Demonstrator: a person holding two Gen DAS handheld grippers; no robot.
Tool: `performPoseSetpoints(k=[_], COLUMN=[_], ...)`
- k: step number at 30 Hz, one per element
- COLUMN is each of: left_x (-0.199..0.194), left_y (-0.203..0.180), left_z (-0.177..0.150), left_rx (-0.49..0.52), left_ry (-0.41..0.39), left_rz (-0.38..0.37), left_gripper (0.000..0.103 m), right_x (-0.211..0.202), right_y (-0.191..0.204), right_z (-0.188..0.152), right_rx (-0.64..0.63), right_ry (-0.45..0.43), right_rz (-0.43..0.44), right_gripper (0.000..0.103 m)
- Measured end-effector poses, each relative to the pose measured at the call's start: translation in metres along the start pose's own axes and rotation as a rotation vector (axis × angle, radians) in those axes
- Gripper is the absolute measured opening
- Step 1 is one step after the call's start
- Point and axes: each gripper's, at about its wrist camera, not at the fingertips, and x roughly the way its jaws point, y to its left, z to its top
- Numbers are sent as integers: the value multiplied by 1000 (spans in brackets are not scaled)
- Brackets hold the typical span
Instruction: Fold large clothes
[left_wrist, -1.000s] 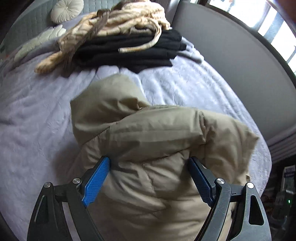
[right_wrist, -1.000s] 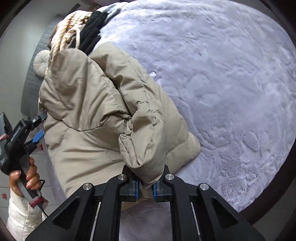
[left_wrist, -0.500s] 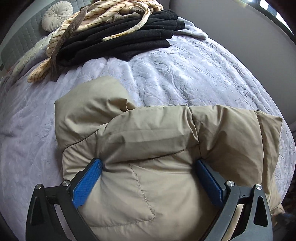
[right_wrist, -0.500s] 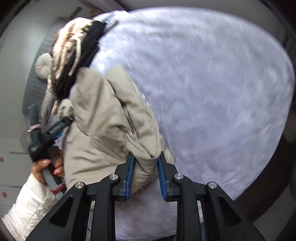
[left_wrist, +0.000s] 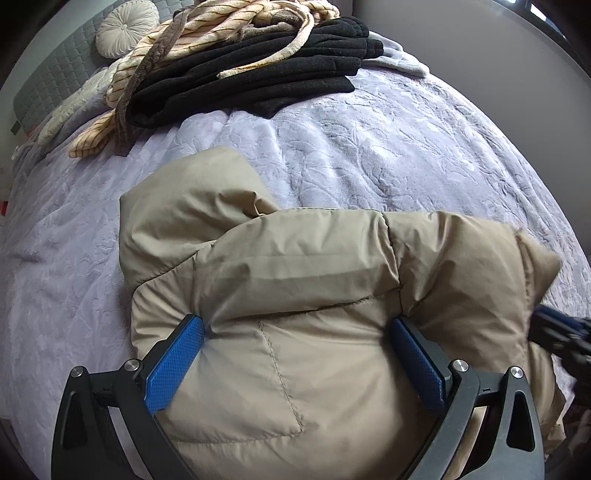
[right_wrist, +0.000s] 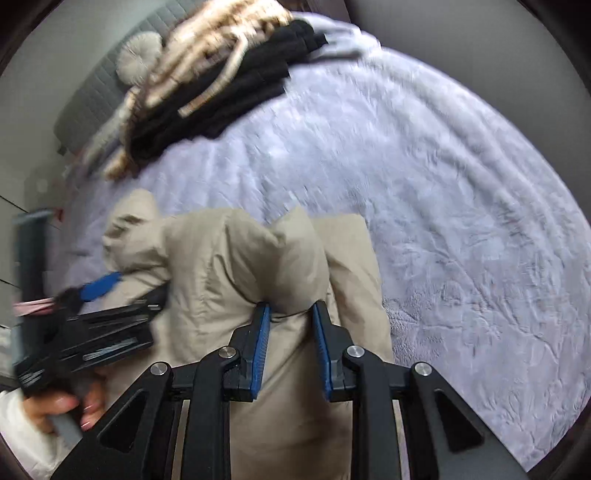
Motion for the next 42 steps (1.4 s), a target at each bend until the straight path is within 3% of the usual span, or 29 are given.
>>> performPoseSetpoints(k=[3, 8, 12, 17, 23, 26, 32, 34, 36, 37, 42], left_x=[-1, -26, -50, -60, -61, -57, -46, -45, -44, -44, -45], left_y=[-1, 5, 25, 59, 77, 81, 94, 96, 97, 97, 98], left_z=[2, -1, -18, -52, -82, -93, -101, -103, -104, -105, -106], left_rx=[-14, -79, -147, -267, -364, -388, -458, -473, -486, -490, -487], left_ry=[6, -27, -33, 35, 81, 100, 162, 166, 173, 174, 170], left_rz=[21, -3, -31, -39, -79, -96, -187, -194, -202, -206, -216], left_gripper=[100, 100, 100, 100, 100, 102, 102, 102, 102, 102, 102], right_x=[36, 52, 50, 37, 27, 17, -5, -13, -19, -20, -21], right_y=[-18, -35, -40, -40, -37, -36, -44, -45, -47, -48, -56], right_z=[3, 2, 4, 2, -5, -8, -19, -19, -18, -18, -16], right_rx=[53, 87, 81, 72, 39, 18, 33, 24, 11, 8, 29], right_ry=[79, 101, 118, 143, 161, 173, 193, 189, 179, 180, 184], right_rz=[44, 105, 140, 150, 116, 58, 64, 60, 39, 43, 96], right_gripper=[22, 22, 22, 22, 23, 36, 45, 54, 78, 82, 85])
